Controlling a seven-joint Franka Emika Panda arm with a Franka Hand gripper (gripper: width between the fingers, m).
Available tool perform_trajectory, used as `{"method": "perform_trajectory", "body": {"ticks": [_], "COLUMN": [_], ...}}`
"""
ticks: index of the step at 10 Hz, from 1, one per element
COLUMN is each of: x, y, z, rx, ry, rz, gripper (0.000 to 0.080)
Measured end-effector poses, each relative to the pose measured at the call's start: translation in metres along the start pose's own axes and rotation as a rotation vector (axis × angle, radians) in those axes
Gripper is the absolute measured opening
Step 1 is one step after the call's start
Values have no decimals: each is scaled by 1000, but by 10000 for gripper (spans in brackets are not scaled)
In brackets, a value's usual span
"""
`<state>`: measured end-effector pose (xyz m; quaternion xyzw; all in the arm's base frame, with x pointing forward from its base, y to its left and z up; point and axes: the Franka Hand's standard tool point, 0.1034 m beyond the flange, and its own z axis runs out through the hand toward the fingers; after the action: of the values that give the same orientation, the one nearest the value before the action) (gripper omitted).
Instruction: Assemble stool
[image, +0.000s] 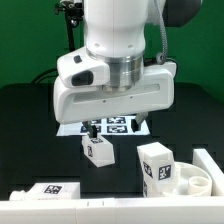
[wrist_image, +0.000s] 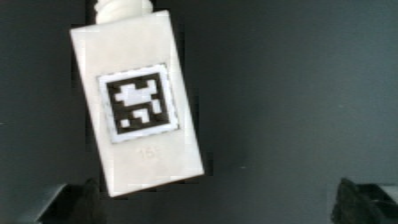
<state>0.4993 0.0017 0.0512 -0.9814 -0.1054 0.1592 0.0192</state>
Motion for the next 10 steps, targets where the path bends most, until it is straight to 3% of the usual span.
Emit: {"method": "perform_trajectory", "body": {"ticks": [3, 4, 5, 6, 8, 10], "x": [-6, -9, -5, 2, -9, -4], "y": [-3, 5, 15, 14, 13, 17], "z": [3, 4, -1, 2, 6, 8], "rx": [23, 10, -30, -32, -22, -43], "ry": [-195, -325, -452, -500, -620, -611], "rz": [15, 11, -11, -9, 8, 29], "gripper": [649, 649, 649, 649, 649, 649]}}
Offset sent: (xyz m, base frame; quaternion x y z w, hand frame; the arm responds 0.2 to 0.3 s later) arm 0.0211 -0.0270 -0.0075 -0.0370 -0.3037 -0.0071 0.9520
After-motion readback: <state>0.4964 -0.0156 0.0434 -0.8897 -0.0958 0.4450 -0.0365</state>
